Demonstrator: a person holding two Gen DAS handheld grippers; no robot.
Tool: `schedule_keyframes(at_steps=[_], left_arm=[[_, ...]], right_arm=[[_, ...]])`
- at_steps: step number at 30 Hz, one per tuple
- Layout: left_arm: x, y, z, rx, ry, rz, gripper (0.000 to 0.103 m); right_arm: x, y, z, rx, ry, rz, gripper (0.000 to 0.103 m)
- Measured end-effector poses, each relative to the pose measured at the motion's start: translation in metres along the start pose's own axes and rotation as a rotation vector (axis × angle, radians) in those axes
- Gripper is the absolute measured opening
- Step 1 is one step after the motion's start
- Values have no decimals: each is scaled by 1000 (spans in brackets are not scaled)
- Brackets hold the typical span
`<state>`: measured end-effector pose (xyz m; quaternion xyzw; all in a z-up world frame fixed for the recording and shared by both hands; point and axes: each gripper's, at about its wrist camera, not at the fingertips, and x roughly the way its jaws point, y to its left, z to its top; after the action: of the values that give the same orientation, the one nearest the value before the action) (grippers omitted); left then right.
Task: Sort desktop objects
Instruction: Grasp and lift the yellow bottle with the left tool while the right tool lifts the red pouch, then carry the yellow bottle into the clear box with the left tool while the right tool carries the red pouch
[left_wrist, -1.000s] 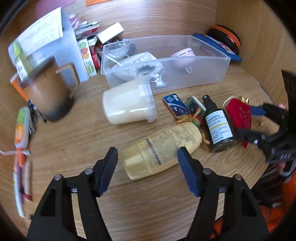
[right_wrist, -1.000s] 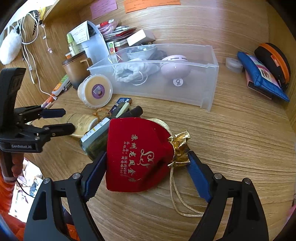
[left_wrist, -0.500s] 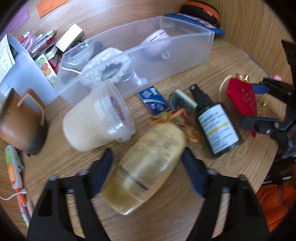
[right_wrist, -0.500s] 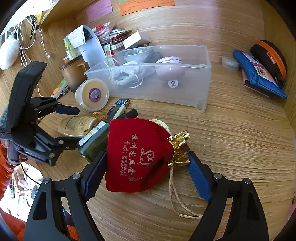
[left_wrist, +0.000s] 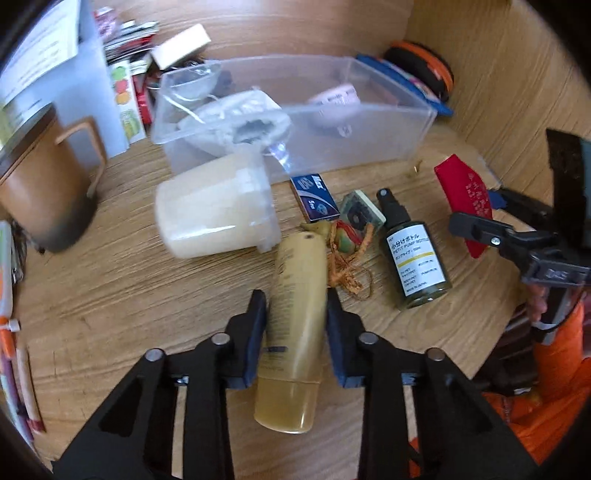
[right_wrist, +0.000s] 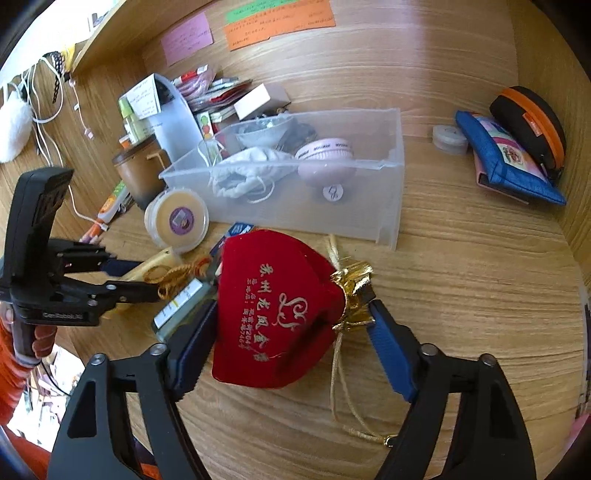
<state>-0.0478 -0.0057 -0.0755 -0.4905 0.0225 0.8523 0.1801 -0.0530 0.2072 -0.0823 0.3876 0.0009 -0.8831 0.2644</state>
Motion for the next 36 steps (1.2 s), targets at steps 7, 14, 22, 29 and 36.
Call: schedule_keyframes(at_steps=[7, 14, 22, 29, 36], left_arm=[[8, 9, -10, 0, 33, 57, 27], [10, -3, -14, 43, -21, 192, 26], [-13, 1, -18, 7, -123, 221, 26], [-48, -3, -3, -43, -226, 196, 26], [-74, 0, 8, -81, -310, 179, 26]], right_arm=[[3, -2, 5, 23, 11, 29, 68], [6, 6, 6, -7, 15, 20, 46], [-4, 11, 12, -29, -22, 8, 34], [-18, 16, 25, -30, -67, 25, 28], [-31, 28, 34, -69, -101, 7, 28]])
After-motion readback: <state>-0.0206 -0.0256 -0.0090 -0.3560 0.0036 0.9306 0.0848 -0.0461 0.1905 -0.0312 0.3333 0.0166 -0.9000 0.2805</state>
